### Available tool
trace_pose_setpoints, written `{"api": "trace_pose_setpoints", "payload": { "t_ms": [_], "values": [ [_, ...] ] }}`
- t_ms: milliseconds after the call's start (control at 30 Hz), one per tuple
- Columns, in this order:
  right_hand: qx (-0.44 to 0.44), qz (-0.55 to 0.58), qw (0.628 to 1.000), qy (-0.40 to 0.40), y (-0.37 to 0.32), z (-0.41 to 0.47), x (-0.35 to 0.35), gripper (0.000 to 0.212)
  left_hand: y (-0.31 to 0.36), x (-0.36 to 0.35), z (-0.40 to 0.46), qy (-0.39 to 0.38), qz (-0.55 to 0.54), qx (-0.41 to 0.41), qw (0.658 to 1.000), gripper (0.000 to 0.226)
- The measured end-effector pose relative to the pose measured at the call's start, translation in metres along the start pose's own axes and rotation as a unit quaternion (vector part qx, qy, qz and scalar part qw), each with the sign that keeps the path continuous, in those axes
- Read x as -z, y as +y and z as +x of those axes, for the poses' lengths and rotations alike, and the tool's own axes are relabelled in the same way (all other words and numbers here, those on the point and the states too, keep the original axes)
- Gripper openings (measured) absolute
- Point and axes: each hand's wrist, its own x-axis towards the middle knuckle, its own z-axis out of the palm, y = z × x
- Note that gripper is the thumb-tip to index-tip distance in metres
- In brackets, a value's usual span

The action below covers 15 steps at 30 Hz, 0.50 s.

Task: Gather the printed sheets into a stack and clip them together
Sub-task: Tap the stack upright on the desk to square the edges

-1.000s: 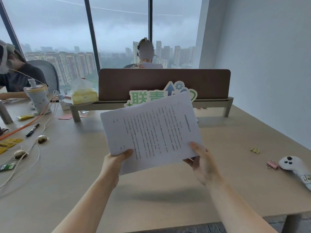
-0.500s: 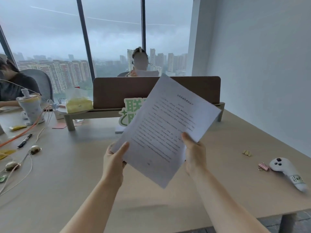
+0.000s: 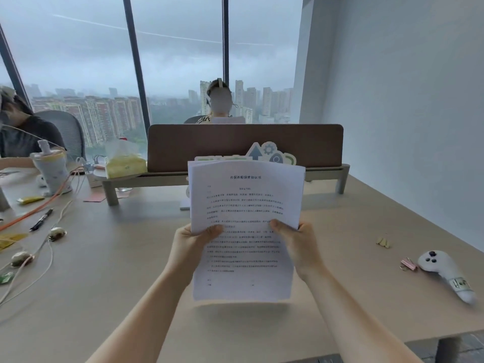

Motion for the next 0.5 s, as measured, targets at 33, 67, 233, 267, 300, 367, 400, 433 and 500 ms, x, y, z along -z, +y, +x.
{"api": "trace_pose_setpoints", "payload": {
  "t_ms": [33,67,233,267,300,367,400,433,500],
  "values": [
    [0.002,0.003,1.000,0.001,0.005,-0.002,0.000,0.012,-0.003,-0.002,-0.004,0.013,0.002,0.000,1.000,0.014],
    [0.003,0.005,1.000,-0.002,0.008,-0.005,0.001,0.013,-0.006,-0.004,-0.007,0.024,0.003,0.001,1.000,0.010],
    [0.006,0.019,1.000,0.015,0.018,-0.011,-0.006,0.020,-0.007,-0.007,-0.014,0.048,-0.015,0.011,0.999,0.007],
    [0.010,0.024,0.999,0.025,0.016,-0.011,-0.008,0.021,-0.004,-0.009,-0.015,0.043,-0.017,0.003,0.999,0.006],
    [0.016,0.032,0.999,0.032,0.012,-0.009,-0.011,0.019,0.001,-0.011,-0.014,0.042,-0.018,-0.011,0.999,0.006],
    [0.033,0.044,0.997,0.048,0.002,-0.004,-0.015,0.016,0.010,-0.015,-0.012,0.049,-0.019,-0.044,0.998,0.005],
    [0.041,0.045,0.997,0.055,-0.002,-0.002,-0.016,0.017,0.014,-0.017,-0.011,0.052,-0.019,-0.060,0.997,0.006],
    [0.050,0.044,0.996,0.060,-0.005,-0.001,-0.017,0.015,0.015,-0.017,-0.010,0.056,-0.016,-0.070,0.996,0.007],
    [0.072,0.014,0.996,0.057,-0.004,-0.006,-0.018,0.008,0.010,-0.015,-0.011,0.063,0.003,-0.069,0.996,0.009]
  ]
}}
